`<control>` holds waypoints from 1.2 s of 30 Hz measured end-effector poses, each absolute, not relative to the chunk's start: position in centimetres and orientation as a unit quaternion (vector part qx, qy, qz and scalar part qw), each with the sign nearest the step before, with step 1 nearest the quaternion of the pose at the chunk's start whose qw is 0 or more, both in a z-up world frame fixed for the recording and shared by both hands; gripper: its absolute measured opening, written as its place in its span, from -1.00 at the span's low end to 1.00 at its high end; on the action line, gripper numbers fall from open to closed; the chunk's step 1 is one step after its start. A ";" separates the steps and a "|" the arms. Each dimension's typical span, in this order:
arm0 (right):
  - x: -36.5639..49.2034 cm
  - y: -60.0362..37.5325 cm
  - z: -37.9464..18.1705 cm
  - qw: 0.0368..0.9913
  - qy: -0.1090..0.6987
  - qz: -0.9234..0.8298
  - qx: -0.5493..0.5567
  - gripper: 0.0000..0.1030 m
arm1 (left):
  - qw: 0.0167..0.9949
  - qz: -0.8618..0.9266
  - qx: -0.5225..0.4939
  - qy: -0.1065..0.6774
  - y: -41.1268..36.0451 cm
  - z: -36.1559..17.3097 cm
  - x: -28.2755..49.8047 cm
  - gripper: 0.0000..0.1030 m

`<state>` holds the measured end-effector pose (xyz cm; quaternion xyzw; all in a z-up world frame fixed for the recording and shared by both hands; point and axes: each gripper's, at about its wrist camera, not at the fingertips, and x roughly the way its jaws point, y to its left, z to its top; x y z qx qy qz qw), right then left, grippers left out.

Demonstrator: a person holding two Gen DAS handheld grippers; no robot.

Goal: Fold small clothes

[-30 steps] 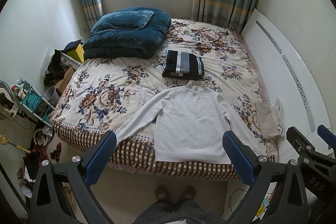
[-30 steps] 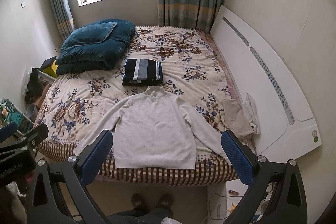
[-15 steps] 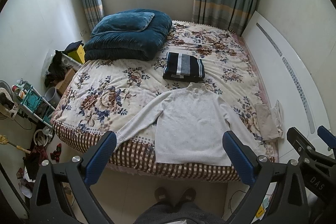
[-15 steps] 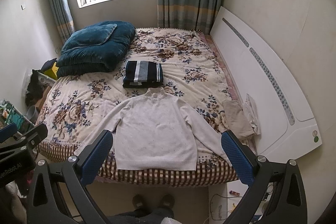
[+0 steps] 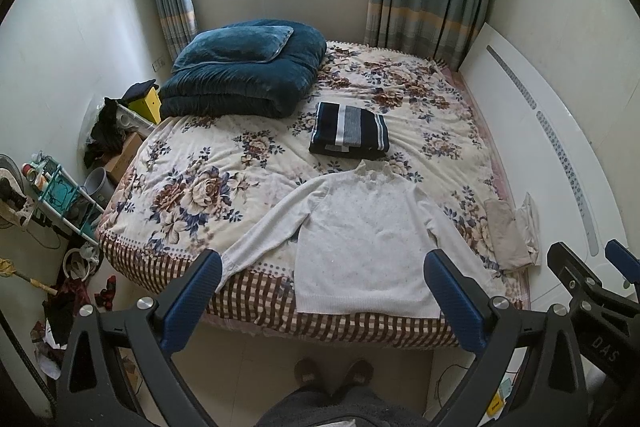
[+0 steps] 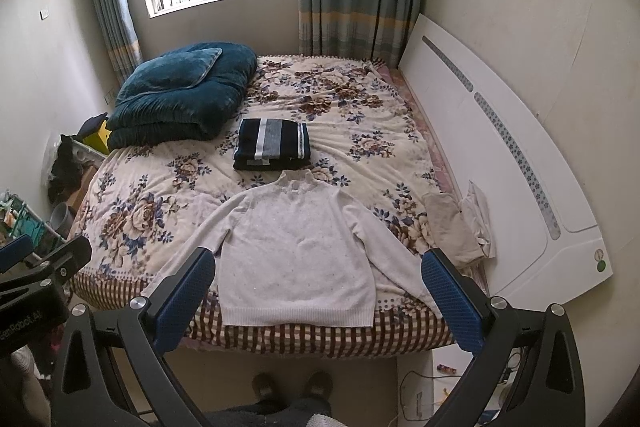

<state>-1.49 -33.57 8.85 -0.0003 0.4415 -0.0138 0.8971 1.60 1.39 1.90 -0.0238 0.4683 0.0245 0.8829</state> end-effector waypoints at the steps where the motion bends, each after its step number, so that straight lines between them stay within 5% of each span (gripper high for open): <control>1: -1.5 -33.6 8.8 0.897 0.441 -0.014 -0.001 1.00 | 0.883 0.025 -0.024 0.468 1.4 1.9 1.6 0.99; 23: 2.8 -34.8 7.9 0.887 0.459 -0.038 0.045 1.00 | 0.889 0.041 0.004 0.456 1.3 0.0 8.2 1.00; 36: 9.6 -59.1 -18.0 0.753 0.542 -0.288 0.236 1.00 | 0.844 0.062 0.075 0.527 -2.6 -21.1 21.0 1.00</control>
